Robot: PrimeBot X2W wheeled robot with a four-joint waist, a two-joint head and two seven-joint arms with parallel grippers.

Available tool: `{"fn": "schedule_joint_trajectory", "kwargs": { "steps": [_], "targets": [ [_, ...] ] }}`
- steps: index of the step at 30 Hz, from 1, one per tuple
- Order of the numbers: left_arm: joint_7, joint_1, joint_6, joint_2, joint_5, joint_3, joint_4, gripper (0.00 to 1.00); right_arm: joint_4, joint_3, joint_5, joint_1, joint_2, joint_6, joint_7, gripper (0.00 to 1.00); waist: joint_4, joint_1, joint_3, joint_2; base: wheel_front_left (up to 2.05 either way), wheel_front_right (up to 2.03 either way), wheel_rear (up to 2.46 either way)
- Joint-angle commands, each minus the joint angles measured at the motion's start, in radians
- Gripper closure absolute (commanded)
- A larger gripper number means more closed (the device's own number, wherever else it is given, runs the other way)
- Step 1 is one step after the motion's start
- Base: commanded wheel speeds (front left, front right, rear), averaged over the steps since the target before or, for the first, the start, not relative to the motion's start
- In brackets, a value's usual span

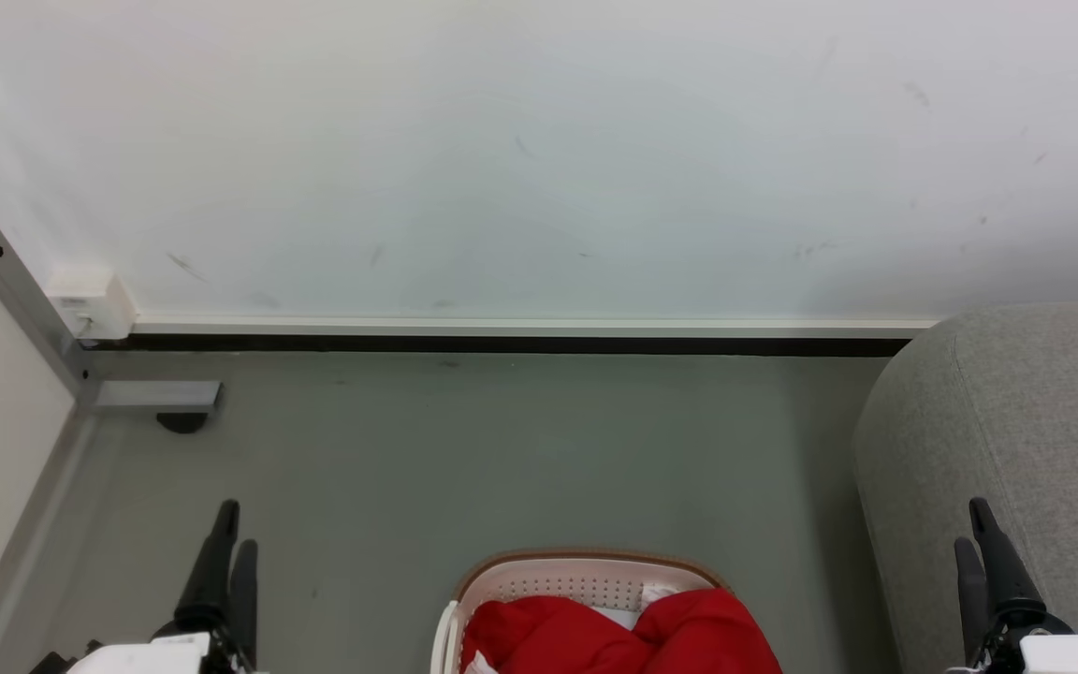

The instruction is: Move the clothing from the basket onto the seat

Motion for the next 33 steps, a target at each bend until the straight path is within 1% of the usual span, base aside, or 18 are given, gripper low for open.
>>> {"fn": "schedule_joint_trajectory", "kwargs": {
  "steps": [1, 6, 16, 25, 33],
  "targets": [
    [-0.007, -0.022, -0.007, 0.006, 0.018, 0.000, -0.025, 0.00, -0.023, 0.001, -0.012, -0.027, -0.007, 0.000, -0.007, 0.00, -0.001, 0.0000, 0.000, -0.0001, 0.00, 0.00, 0.00],
    [-0.030, -0.021, -0.009, 0.007, 0.070, -0.004, -0.050, 0.00, -0.039, 0.001, -0.051, -0.031, 0.002, 0.000, -0.020, 0.00, -0.003, 0.0000, 0.002, -0.0001, 0.00, 0.00, 0.00],
    [-0.071, -0.018, -0.013, 0.011, 0.252, -0.010, -0.091, 0.00, -0.075, -0.002, -0.180, -0.035, 0.017, 0.000, -0.043, 0.00, -0.006, 0.0000, 0.005, -0.0001, 0.00, 0.00, 0.00],
    [-0.105, -0.008, -0.016, 0.010, 0.432, -0.016, -0.111, 0.00, -0.065, -0.001, -0.384, -0.037, 0.029, -0.001, -0.061, 0.00, -0.007, 0.0000, 0.005, -0.0001, 0.00, 0.00, 0.00],
    [-0.132, -0.001, -0.019, 0.010, 0.601, -0.023, -0.123, 0.00, -0.040, -0.014, -0.592, -0.043, 0.040, -0.001, -0.077, 0.00, -0.009, 0.0000, 0.004, -0.0001, 0.00, 0.00, 0.00]
  ]
}}
